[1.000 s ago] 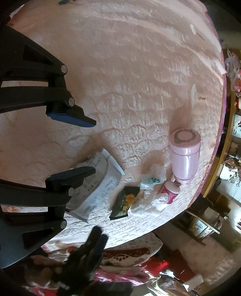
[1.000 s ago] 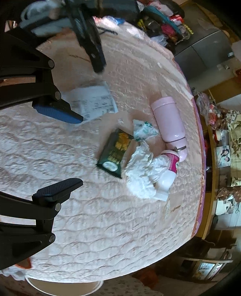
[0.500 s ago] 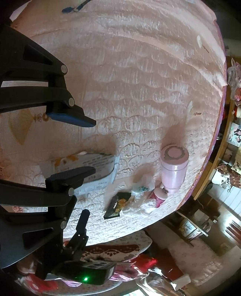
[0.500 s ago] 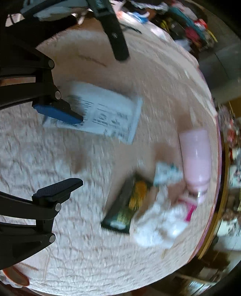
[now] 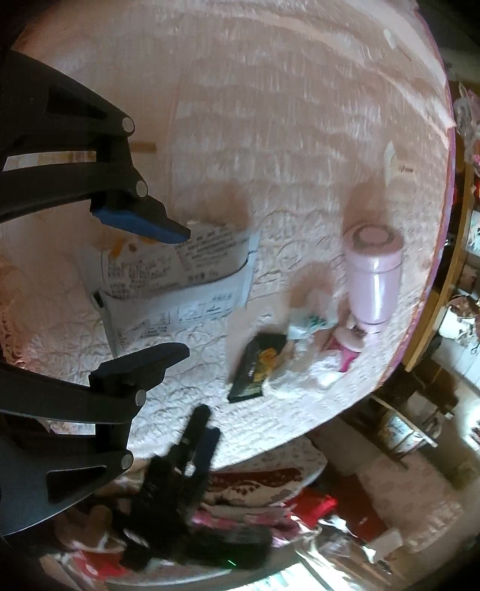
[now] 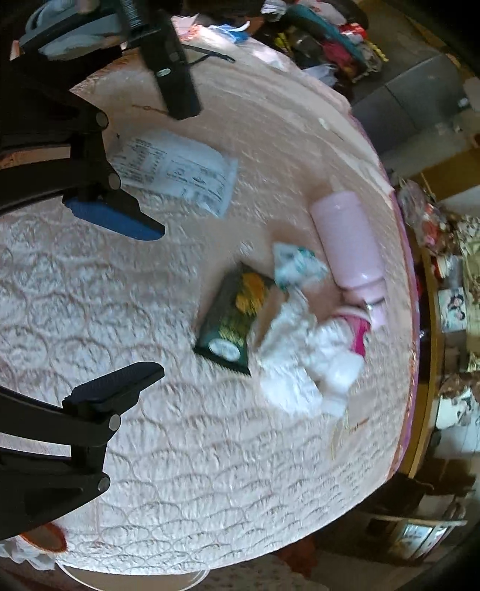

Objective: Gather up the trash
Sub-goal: 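Lower the left tool onto the white printed wrapper and close it, then grasp the green snack packet with the right tool while the left tool holds the wrapper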

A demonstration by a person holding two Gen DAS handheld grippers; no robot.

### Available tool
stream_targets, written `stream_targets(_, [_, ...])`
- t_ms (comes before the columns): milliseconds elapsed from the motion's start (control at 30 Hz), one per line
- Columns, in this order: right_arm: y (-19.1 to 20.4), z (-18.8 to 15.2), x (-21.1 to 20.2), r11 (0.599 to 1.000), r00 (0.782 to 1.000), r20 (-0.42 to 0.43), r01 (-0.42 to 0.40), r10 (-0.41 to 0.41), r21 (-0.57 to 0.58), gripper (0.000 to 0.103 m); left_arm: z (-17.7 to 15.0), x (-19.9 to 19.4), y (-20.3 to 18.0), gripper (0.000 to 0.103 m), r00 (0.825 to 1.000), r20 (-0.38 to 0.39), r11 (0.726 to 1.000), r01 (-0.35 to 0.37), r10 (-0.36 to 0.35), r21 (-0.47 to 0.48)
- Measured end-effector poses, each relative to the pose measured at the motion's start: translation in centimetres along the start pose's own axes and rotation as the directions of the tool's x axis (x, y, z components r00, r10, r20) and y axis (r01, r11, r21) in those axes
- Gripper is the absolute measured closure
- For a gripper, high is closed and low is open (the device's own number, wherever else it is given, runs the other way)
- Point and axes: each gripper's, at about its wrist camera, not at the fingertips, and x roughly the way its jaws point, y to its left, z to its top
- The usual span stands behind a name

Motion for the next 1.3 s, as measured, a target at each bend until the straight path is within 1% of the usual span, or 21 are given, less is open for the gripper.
stream_targets(100, [-0.4,0.9,-0.1,1.0,1.0,0.025,0.004,-0.004,-0.009,0.036,-0.3,1.2,-0.6,0.048,0.999,-0.013,0.999,-0.045,0.045,0.016])
stream_targets(133, [-0.5,1.2,0.0,1.0,0.999,0.033,0.007,-0.007,-0.019,0.035,-0.3,1.6,-0.7,0.048,0.999,-0.021,0.999,-0.043,0.044,0.013])
stream_targets(200, [-0.8,1.6,0.2,0.999,0.999,0.04,0.016,-0.015,-0.042,0.029,-0.3,2.2,-0.8,0.048,0.998,-0.034,0.999,-0.046,0.046,0.006])
stream_targets(333, [-0.3,3.4,1.9,0.996,0.999,0.037,0.021,-0.018,-0.09,0.028,0.0,3.4,-1.1,0.048,0.997,-0.048,0.998,-0.065,0.065,0.009])
stream_targets(400, [0.4,4.0,3.0,0.988,1.0,0.021,0.026,-0.023,-0.152,0.028,0.1,3.8,-1.3,0.048,0.996,-0.054,0.997,-0.07,0.07,0.017])
stream_targets(500, [1.2,4.7,4.6,0.968,0.999,0.002,0.051,-0.052,-0.247,0.028,0.4,4.2,-1.7,0.048,0.995,-0.057,0.996,-0.084,0.086,0.039])
stream_targets(567, [1.4,5.0,5.6,0.957,0.998,-0.009,0.059,-0.064,-0.286,0.028,0.6,4.3,-1.8,0.045,0.994,-0.054,0.995,-0.093,0.095,0.046])
stream_targets(600, [1.3,5.0,5.9,0.954,0.998,-0.013,0.061,-0.068,-0.293,0.031,0.7,4.5,-1.8,0.043,0.993,-0.054,0.994,-0.099,0.102,0.048])
stream_targets(633, [1.2,5.0,6.3,0.953,0.997,-0.02,0.06,-0.069,-0.296,0.036,0.7,4.6,-1.8,0.043,0.993,-0.053,0.993,-0.103,0.105,0.05])
stream_targets(667, [1.2,4.8,6.5,0.954,0.998,-0.026,0.049,-0.059,-0.296,0.052,0.7,4.7,-1.8,0.043,0.993,-0.048,0.993,-0.106,0.108,0.056])
stream_targets(700, [1.1,4.5,6.5,0.955,0.999,-0.03,0.033,-0.043,-0.293,0.062,0.6,4.7,-1.9,0.043,0.993,-0.044,0.992,-0.106,0.109,0.064])
stream_targets(733, [1.0,4.2,6.2,0.958,0.999,-0.017,0.03,-0.036,-0.285,0.064,0.6,4.7,-2.0,0.043,0.993,-0.042,0.992,-0.105,0.108,0.071])
stream_targets(767, [0.9,3.9,5.9,0.96,0.999,-0.008,0.027,-0.031,-0.279,0.07,0.5,4.7,-2.0,0.044,0.994,-0.038,0.992,-0.103,0.106,0.077])
stream_targets(800, [0.8,3.6,5.5,0.962,1.0,-0.008,0.014,-0.017,-0.272,0.086,0.4,4.6,-1.9,0.047,0.994,-0.034,0.992,-0.098,0.101,0.08])
stream_targets(833, [0.7,3.1,5.0,0.964,1.0,-0.01,0.002,-0.005,-0.264,0.09,0.3,4.6,-1.8,0.057,0.995,-0.031,0.993,-0.091,0.093,0.079])
stream_targets(900, [0.5,2.4,4.1,0.966,1.0,0.001,-0.001,0.002,-0.26,0.091,0.2,4.2,-1.6,0.067,0.997,-0.033,0.996,-0.063,0.066,0.068])
stream_targets(933, [0.4,2.1,3.6,0.967,1.0,0.004,-0.002,0.003,-0.257,0.091,0.2,4.1,-1.6,0.074,0.998,-0.035,0.997,-0.05,0.052,0.065])
stream_targets(1067, [-0.3,1.1,1.6,0.975,0.999,0.009,-0.048,0.051,-0.218,0.093,0.0,3.1,-1.9,0.08,0.998,-0.034,0.996,-0.042,0.045,0.08])
stream_targets(1200, [-0.8,0.3,-1.0,0.979,0.996,0.037,-0.071,0.08,-0.189,0.094,0.0,1.5,-2.3,0.082,0.999,-0.012,0.996,-0.028,0.029,0.087])
stream_targets(1300, [-0.7,-0.5,-2.6,0.98,0.994,0.066,-0.069,0.082,-0.186,0.094,0.1,0.4,-3.0,0.082,1.0,0.011,0.995,-0.023,0.022,0.098])
